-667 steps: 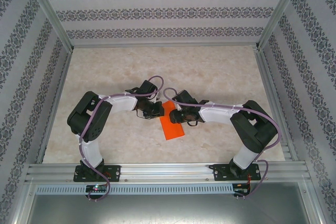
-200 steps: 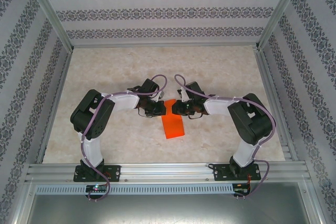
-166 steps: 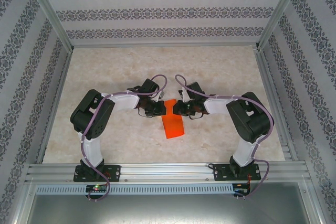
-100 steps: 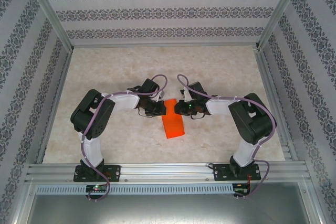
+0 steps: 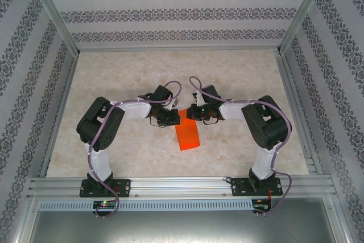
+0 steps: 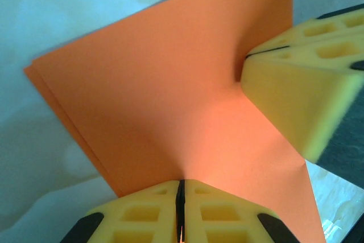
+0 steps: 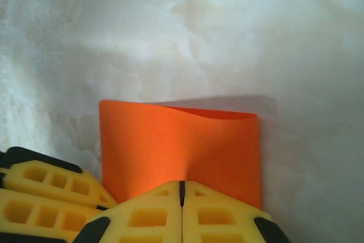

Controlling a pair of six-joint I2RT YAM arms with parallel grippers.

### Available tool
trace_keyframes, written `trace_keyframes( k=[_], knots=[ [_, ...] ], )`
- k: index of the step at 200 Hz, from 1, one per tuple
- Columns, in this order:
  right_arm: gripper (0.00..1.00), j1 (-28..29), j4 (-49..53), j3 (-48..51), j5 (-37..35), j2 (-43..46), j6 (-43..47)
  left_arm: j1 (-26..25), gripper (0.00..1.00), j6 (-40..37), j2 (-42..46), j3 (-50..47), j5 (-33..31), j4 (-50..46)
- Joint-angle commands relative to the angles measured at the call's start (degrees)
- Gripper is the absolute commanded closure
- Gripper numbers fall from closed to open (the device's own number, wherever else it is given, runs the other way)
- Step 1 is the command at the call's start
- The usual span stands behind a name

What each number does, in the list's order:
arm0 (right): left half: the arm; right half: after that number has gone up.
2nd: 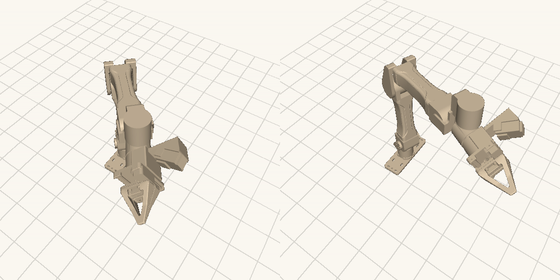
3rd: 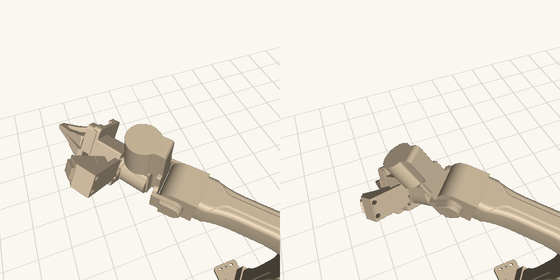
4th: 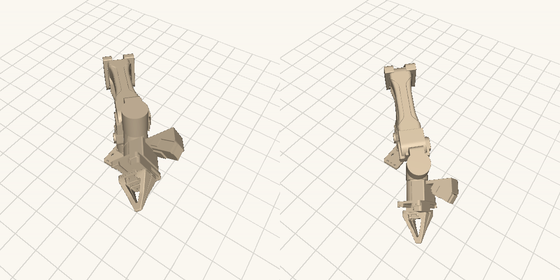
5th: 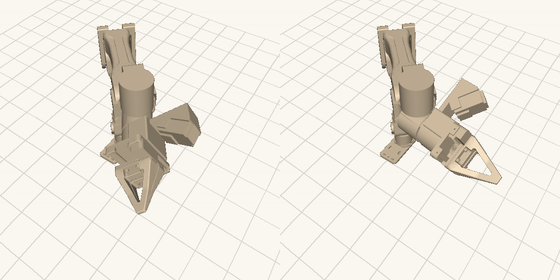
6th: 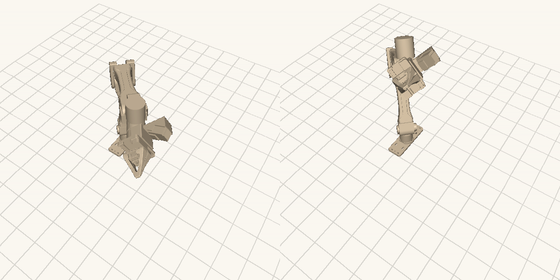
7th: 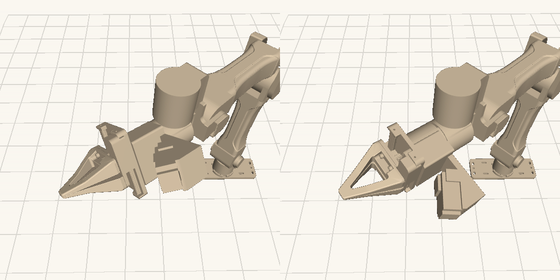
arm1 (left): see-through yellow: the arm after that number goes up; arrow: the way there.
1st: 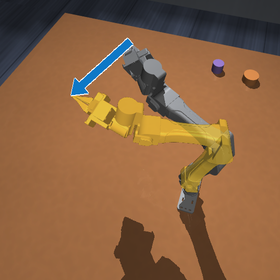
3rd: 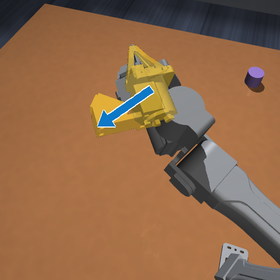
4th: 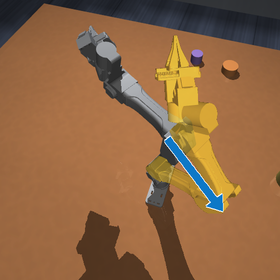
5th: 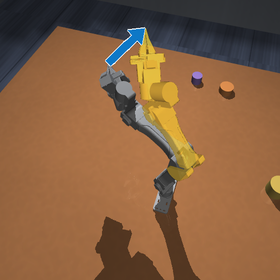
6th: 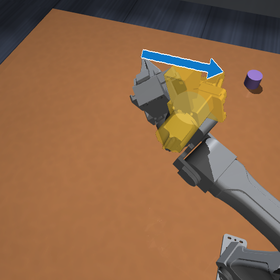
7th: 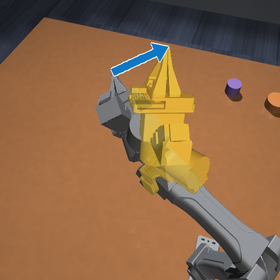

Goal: Fold a paper plane with a square sheet of paper (pick it up from the middle)
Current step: Fold the square sheet of paper in half at the center of the table.

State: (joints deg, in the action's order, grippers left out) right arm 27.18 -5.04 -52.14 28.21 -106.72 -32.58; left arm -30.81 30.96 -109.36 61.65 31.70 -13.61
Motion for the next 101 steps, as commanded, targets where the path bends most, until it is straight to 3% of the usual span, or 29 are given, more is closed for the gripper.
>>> trace_keyframes(
  k=[1,101],
  knots=[
    [0.95,-1.9,0.8,0.6,-2.1,-0.5,2.6,-0.6,0.88,-2.1,-4.7,-2.7,-8.2,-6.2],
    [0.95,-7.9,-0.4,3.3,-3.8,1.7,4.8,-0.6,0.88,-3.1,-4.8,-2.2,-7.9,-7.8]
  ],
)
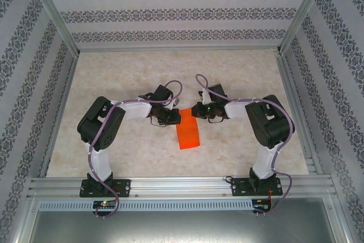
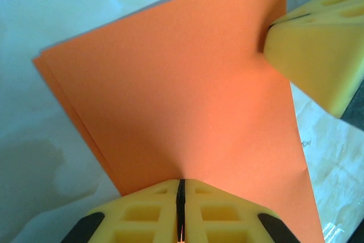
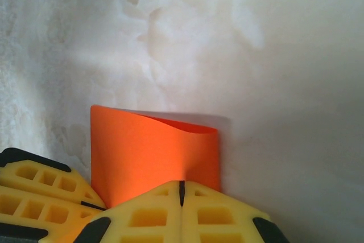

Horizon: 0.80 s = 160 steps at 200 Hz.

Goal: Fold a paper plane with a square sheet of paper (pick it up from the middle)
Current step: Fold the square sheet of paper in half at the center of the table.

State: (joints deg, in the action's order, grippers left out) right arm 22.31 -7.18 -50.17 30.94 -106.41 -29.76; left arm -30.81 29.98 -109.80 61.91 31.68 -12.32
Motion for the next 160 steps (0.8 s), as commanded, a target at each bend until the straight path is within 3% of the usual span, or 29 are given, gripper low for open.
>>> trace_keyframes(
  k=[1,84,160],
  knots=[
    [0.95,-3.0,1.7,1.3,-6.6,1.5,2.0,-0.6,0.88,-2.2,-4.4,-2.4,-7.9,-9.2],
    [0.95,0.0,-2.5,2.5,-1.8,8.1,-2.6,-0.6,0.88,-2.7,-4.6,-1.3,-7.4,-10.1],
    [0.96,2.0,-3.8,-2.9,-2.0,-0.6,-2.9,-0.6,0.87,-2.9,-4.5,-1.9,-7.4,-9.9]
  ],
)
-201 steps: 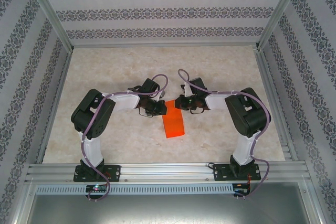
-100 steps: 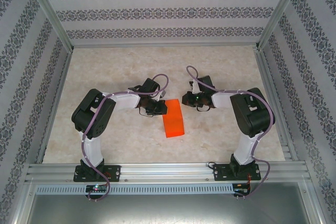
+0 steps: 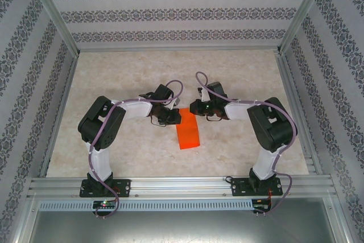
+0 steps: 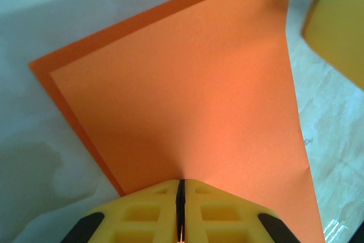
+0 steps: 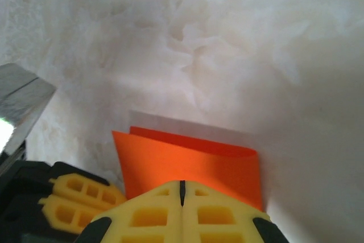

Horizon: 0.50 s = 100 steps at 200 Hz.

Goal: Fold a paper plane with a square sheet of paper (pick it up from the middle)
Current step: Fold the square sheet of paper in half at the center of the table.

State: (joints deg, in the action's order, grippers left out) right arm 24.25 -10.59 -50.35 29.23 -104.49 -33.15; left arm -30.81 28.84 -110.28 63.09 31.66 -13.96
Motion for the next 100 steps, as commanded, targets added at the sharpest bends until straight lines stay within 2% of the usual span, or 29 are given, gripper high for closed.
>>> trace_keyframes(
  k=[1,53,100],
  knots=[
    [0.96,0.0,-0.4,-2.8,-0.3,-2.5,0.5,-0.6,0.88,-1.7,-4.1,-3.1,-7.4,-8.3],
    [0.97,-2.1,2.0,-3.3,-4.7,-6.5,4.1,-0.6,0.88,-1.7,-3.9,-3.6,-7.2,-8.3],
    [0.97,-5.0,1.7,-1.7,-7.7,-6.5,5.7,-0.5,0.88,-2.0,-3.7,-3.6,-7.3,-8.8]
  ],
)
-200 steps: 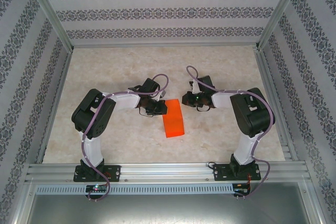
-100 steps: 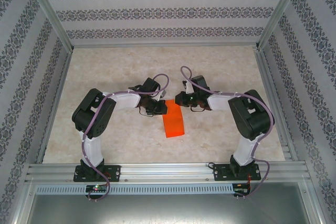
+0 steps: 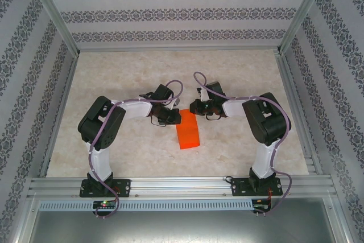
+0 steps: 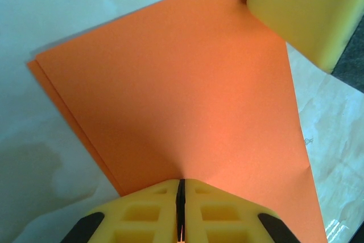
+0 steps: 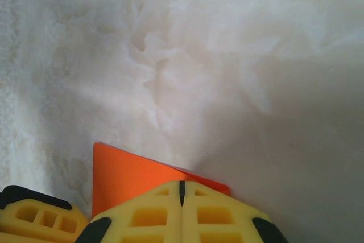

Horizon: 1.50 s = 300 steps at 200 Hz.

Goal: Fold a paper plane with a square sheet of paper (pick it up from the middle)
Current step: Fold the square sheet of paper in half at the center of the table.

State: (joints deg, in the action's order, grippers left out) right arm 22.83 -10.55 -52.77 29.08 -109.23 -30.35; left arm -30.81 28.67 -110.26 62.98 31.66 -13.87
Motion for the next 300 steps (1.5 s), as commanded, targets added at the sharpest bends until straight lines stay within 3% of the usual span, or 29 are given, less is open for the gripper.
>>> trace_keyframes(
  k=[1,46,111,184,232,300],
  knots=[
    [0.97,-3.7,1.7,0.8,-7.6,-1.7,2.9,-0.5,0.88,-1.8,-3.7,-3.5,-7.3,-8.9],
    [0.96,-4.7,-0.1,2.0,-4.2,1.4,1.5,-0.5,0.87,-1.9,-3.5,-3.6,-7.1,-9.2],
    [0.95,-0.4,-3.5,8.8,3.5,7.7,-4.5,-0.4,0.88,-2.2,-4.2,-2.9,-6.9,-9.5],
    [0.96,1.0,-2.9,10.6,5.7,6.1,-3.6,-0.4,0.88,-2.8,-4.8,-1.3,-7.1,-11.0],
    [0.96,0.8,4.4,11.2,1.6,11.3,0.4,-0.3,0.88,-3.5,-4.9,-0.7,-7.4,-12.4],
    [0.96,3.1,-1.2,10.0,8.5,8.9,-4.7,-0.3,0.88,-4.0,-5.4,0.6,-7.5,-13.7]
  ],
)
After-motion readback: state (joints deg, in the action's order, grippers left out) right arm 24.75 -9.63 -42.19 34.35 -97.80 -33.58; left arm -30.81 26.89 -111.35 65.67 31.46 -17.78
